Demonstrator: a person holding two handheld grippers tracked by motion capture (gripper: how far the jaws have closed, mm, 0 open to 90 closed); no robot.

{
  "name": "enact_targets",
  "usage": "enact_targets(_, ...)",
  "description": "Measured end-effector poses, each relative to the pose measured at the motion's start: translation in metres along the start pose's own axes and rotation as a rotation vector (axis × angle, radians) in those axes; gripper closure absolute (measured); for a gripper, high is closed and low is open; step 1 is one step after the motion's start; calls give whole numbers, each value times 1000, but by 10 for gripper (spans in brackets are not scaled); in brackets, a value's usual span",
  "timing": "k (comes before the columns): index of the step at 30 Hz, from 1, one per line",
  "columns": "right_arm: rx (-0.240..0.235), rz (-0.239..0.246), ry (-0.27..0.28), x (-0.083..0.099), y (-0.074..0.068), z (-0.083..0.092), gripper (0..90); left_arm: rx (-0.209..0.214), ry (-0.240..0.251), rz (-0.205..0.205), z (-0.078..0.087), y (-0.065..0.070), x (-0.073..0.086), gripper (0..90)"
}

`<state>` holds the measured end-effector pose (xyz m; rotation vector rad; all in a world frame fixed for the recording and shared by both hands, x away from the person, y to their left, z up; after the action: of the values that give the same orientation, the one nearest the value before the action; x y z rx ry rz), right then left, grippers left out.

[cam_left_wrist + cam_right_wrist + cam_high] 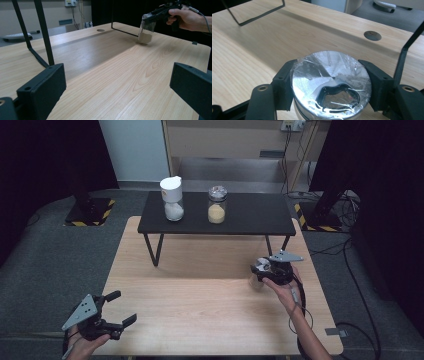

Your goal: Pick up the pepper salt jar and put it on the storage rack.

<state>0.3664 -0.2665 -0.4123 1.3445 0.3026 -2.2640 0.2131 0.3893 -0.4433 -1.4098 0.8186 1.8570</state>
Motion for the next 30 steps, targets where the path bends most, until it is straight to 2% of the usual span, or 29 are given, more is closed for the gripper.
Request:
enact_targets(13,-102,33,-6,-20,5,19,355,0,-1,2,0,0,0,0)
enact_targets(30,-213,86,-13,-52,6,42,355,1,-1,4,-1,0,0,0)
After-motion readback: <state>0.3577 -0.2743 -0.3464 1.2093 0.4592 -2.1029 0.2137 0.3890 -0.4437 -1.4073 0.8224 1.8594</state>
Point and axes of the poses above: each handheld gripper's, and its own axes: z roughly backward along the jaws, x roughly out of its underside, y roughly to its right, the point moved 5 cm from there along -z, roughly forward along the jaws, and after that the axes turned 7 degrees about x, right-handed, at the moved point
